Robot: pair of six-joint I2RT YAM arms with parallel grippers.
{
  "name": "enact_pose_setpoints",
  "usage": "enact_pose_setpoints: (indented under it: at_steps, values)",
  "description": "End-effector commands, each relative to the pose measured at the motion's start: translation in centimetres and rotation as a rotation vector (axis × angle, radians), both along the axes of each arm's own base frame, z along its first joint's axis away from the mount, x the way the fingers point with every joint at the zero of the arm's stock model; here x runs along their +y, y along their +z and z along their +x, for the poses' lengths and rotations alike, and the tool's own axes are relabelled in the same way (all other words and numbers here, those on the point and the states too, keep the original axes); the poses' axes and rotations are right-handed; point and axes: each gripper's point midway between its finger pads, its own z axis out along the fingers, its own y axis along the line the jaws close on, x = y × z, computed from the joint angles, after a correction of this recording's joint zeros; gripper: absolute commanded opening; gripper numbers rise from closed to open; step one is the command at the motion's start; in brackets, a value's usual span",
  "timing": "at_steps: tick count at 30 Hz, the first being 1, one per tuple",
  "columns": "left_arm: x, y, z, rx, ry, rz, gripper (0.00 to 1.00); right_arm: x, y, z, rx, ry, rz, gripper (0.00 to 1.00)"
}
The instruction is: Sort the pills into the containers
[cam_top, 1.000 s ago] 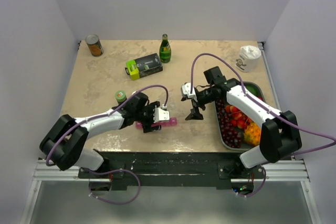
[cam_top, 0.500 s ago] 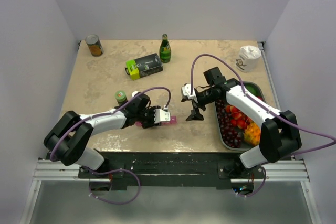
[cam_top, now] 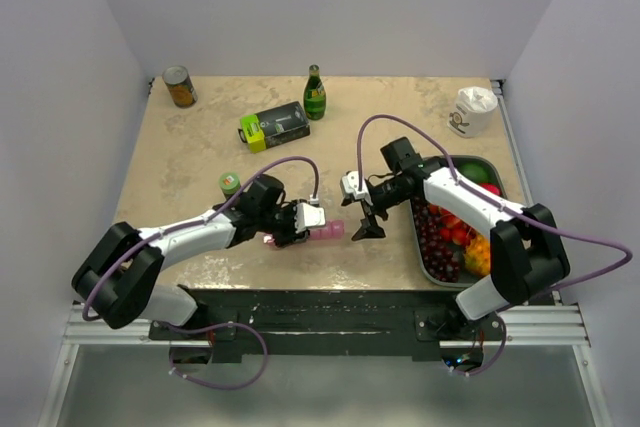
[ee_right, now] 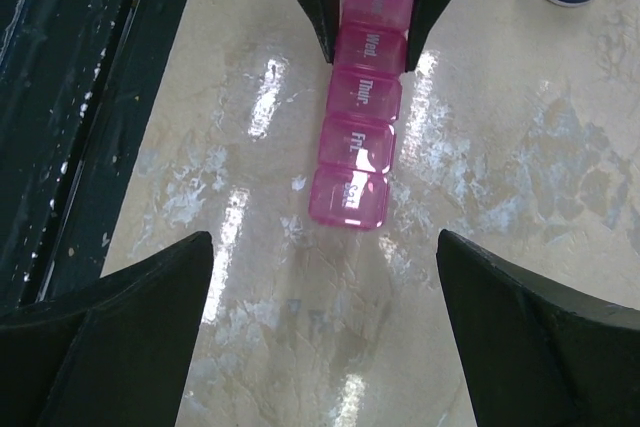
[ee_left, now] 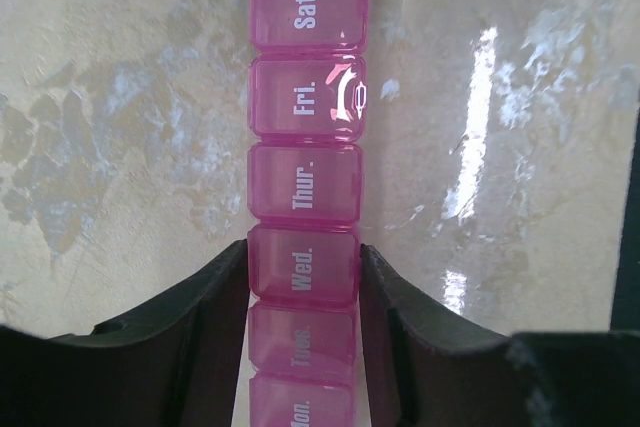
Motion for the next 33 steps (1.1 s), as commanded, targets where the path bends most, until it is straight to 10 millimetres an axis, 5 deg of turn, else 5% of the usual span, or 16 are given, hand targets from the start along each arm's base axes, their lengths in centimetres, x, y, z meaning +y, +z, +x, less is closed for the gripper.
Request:
enact_pose_setpoints:
  at_steps: [1, 20, 33]
  values:
    - [-2.7, 4.2, -0.4, 0.006, -0.030, -0.151, 0.00, 1.3, 0.0, 0.5, -0.009, -0.019, 0.015, 0.95]
    - [-2.9, 5.4, -0.1, -0.005, 0.031, -0.169, 0.00, 2.7, -2.2, 0.6, 0.049, -0.055, -0.086, 0.78]
    - [-2.4, 6.0, 1.3, -0.097, 0.085, -0.161, 0.00, 3.9, -0.9, 0.3, 0.162, -0.075, -0.056, 0.26]
